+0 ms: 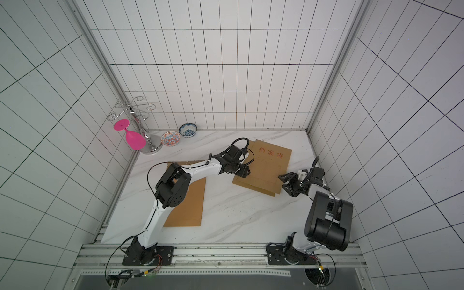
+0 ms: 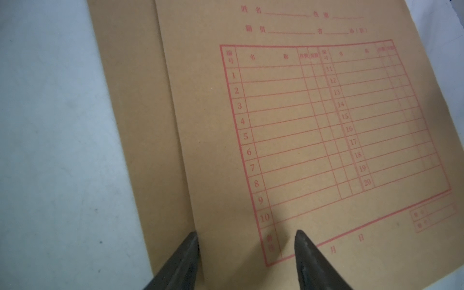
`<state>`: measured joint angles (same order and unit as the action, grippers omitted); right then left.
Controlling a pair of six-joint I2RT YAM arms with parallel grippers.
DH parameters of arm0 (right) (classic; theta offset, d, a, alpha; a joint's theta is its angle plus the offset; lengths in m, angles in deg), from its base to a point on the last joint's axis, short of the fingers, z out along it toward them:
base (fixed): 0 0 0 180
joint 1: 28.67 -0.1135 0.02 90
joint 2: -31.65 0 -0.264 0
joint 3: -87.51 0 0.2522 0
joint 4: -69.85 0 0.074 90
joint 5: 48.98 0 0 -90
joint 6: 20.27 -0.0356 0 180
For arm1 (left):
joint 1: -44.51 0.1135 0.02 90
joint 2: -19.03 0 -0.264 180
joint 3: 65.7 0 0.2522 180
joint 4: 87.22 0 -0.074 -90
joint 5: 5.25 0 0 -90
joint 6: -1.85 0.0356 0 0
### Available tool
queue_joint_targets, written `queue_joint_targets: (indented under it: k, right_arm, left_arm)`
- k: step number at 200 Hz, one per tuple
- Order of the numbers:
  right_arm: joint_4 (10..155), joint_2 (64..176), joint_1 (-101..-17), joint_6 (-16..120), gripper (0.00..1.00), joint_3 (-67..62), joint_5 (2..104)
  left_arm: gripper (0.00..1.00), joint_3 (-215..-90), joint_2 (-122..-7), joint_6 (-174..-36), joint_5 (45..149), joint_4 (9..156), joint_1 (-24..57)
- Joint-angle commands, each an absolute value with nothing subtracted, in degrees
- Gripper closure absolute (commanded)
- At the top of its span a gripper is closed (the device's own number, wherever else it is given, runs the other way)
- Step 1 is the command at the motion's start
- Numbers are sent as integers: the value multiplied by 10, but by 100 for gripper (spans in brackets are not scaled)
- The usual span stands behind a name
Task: Open the file bag
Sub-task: Pick up the file bag from the file bag.
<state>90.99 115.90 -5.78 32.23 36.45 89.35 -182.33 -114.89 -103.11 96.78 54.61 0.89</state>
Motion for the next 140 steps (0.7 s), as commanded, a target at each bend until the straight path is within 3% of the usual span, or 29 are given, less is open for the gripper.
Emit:
queue_joint_targets:
  k: [1, 83, 111, 125, 140]
  right_arm:
    - [902, 1140, -53, 316, 46, 382, 917]
    - [937, 1140, -52, 338, 100, 377, 901]
    - [941, 1130, -53, 338, 100, 379, 896]
    - [947, 1118, -53, 337, 100, 379, 891]
    - [955, 1096, -53, 333, 100, 380, 878]
  left_arm:
    - [38, -1828, -1174, -1028, 973, 522, 4]
    - [38, -1829, -1169, -1025, 969, 520, 5]
    - [35, -1829, -1159, -1021, 963, 519, 5]
    - [27, -1822, -1133, -1017, 951, 523, 6]
    - [10, -1795, -1078, -1008, 930, 551, 6]
